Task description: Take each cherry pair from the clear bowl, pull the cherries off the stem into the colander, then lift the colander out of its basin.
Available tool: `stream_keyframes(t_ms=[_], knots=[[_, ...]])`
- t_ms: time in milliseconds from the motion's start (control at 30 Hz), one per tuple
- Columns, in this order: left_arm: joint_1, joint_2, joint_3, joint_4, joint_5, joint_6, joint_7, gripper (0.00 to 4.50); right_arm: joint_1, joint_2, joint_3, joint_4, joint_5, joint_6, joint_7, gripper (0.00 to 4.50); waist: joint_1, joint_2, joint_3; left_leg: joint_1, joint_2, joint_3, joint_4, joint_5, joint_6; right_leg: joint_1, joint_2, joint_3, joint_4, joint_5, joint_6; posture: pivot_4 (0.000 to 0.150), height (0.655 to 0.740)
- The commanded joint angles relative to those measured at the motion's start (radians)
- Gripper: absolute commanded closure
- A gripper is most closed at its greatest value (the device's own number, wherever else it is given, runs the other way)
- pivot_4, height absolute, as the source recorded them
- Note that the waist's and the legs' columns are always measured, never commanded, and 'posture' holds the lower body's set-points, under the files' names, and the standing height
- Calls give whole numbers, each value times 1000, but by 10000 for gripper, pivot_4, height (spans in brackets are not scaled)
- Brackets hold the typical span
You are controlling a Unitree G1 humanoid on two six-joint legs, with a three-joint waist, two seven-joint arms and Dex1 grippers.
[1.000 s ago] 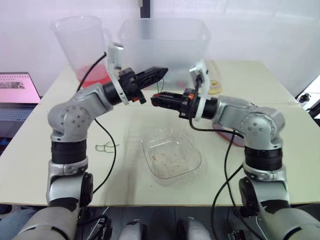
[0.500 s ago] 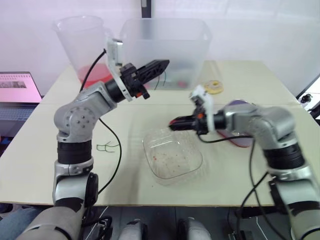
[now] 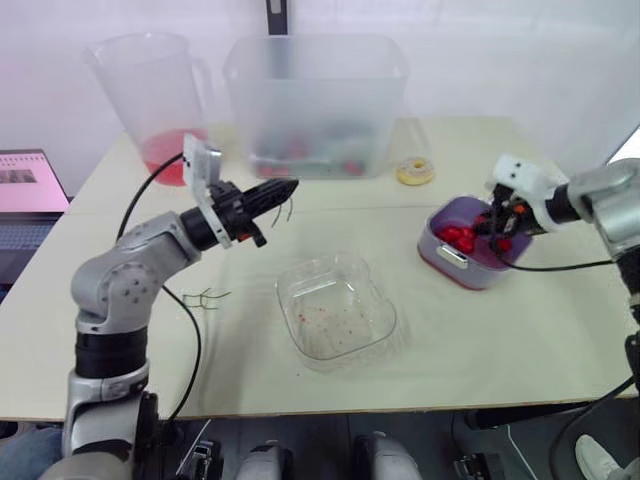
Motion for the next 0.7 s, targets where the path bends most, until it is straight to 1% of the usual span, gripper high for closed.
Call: stream_keyframes(t_ms=[33,100,133,167,200,333,367,433,500,567,633,700], knots=[[22,36,43,-56,-22,5,2,45000,1,7,-14,39,-53,-72,49,38875,2,0,0,0,0,0,0,0,0,0,0,0,0,0,0,1500,6863],[33,42,48,-65,-27,7,11,45000,-7,21,-14,79,-92,-108,36,38875,3,0,0,0,0,0,1,0,0,1,0,0,0,0,0,1500,6863],[38,45,48,-69,-27,7,13,45000,-15,25,-15,98,-109,-124,36,30324,4,0,0,0,0,-1,2,0,0,1,0,-1,0,0,0,1500,6863],[42,47,47,-72,-26,7,15,45000,-23,26,-20,111,-118,-133,45,26868,5,0,0,0,-1,-1,2,0,0,1,-1,-1,0,0,0,1500,6863],[46,48,48,-74,-27,7,16,45000,-29,27,-27,116,-123,-137,58,22309,6,0,0,0,-1,-1,2,0,0,2,-1,-1,0,0,0,1500,6863],[61,45,46,-77,-30,5,18,45000,-52,5,-53,100,-134,-134,119,2722,2,0,0,0,-1,-1,2,0,0,2,-1,-1,0,0,0,1500,6863],[63,42,39,-77,-27,4,19,45000,-64,-7,-64,88,-131,-126,140,1230,2,0,0,0,-1,-1,2,0,0,2,-1,-1,0,0,0,1500,6863],[64,40,27,-78,-23,5,19,45000,-94,-26,-104,50,-98,-94,193,1230,2,1,1,0,-1,-1,2,0,0,2,-1,-1,0,0,0,1500,6863],[66,46,28,-80,-29,14,18,45000,-123,-24,-170,-29,-8,17,273,1230,2,2,1,0,-1,-1,2,0,0,2,-1,-1,0,0,0,1500,6863],[80,65,36,-91,-40,37,19,45000,-128,-28,-229,-157,149,161,333,1230,1,2,1,0,0,-2,2,0,0,2,-1,-1,0,0,0,1500,6863],[105,93,46,-102,-49,64,21,45000,-129,-22,-278,-296,285,285,345,1230,-1,2,1,0,1,-2,2,0,-1,2,-1,-1,0,0,0,1500,6863],[137,123,71,-107,-62,110,49,45000,-130,-8,-312,-459,452,434,345,1230,1,2,1,1,1,-2,1,0,-1,2,-1,-1,0,0,0,1500,6863]])
